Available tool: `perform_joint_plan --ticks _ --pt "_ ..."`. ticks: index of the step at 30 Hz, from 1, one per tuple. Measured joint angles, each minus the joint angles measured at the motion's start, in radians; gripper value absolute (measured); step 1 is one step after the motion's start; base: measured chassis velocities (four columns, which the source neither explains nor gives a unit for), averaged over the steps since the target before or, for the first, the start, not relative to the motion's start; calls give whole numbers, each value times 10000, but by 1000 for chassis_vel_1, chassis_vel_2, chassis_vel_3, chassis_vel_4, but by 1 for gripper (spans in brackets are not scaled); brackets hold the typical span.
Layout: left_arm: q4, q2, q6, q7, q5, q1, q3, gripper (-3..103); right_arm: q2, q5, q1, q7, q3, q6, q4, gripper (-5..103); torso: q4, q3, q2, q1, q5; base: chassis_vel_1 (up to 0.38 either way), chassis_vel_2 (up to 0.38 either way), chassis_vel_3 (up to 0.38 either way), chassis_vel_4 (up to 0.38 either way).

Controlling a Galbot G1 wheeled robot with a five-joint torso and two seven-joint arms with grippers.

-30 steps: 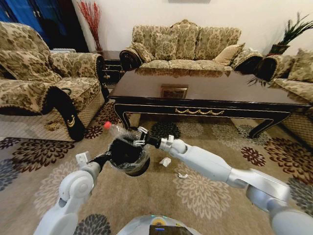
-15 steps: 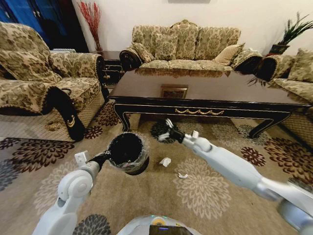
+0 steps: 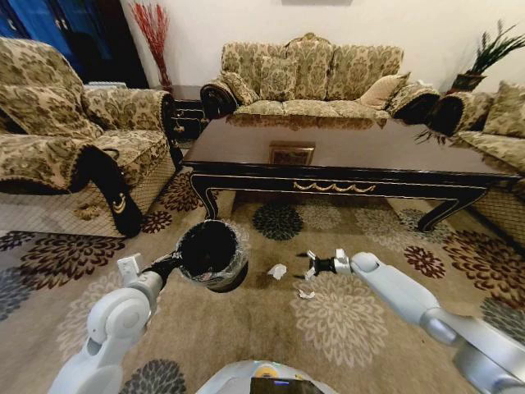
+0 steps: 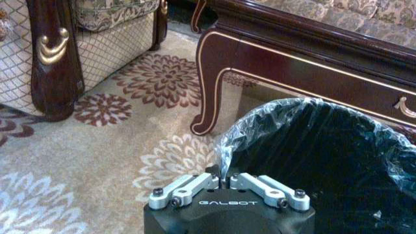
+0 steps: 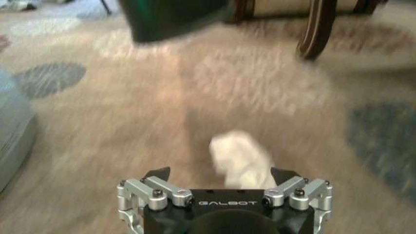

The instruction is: Move to the front of the table and pick up the trash from the floor, then place it into the trash bin.

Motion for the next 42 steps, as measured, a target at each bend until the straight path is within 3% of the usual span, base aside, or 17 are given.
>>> perform_joint_plan --ticks 6,17,19,21,24,30,34,41,42 --pt "0 -28 -3 -4 27 0 37 3 157 -267 -397 446 -151 -68 -284 100 1 0 0 0 0 0 0 0 0" --pt "-5 -90 -13 -5 104 15 100 3 221 -701 -596 2158 -725 -75 -677 100 1 0 0 0 -2 0 0 0 0" --pt "-5 -95 -16 -6 106 5 100 3 250 -632 -587 2527 -957 -72 -812 91 0 0 0 0 -1 0 0 0 0" --pt "-5 -97 -17 -6 106 4 100 3 260 -603 -580 2581 -1020 -72 -852 91 0 0 0 0 -1 0 0 0 0" --pt "-5 -122 -27 -6 109 -7 97 3 322 -572 -565 2637 -1266 -61 -1003 75 0 0 0 0 -2 0 0 0 0" --pt "-21 -186 -38 -4 114 -13 93 3 391 -636 -632 2629 -1379 -16 -1146 67 0 0 0 0 -1 0 0 0 0" --pt "-20 -187 -42 -1 116 -43 120 3 392 -680 -652 2623 -1403 -8 -1219 54 1 0 0 0 -2 0 0 0 0" --pt "12 -173 -46 6 116 -71 166 3 228 -837 -644 2564 -1241 41 -1293 52 0 0 0 0 -2 0 0 0 0" --pt "19 -166 -46 6 116 -80 175 3 212 -896 -644 2553 -1197 62 -1319 48 0 0 0 0 -2 0 0 0 0"
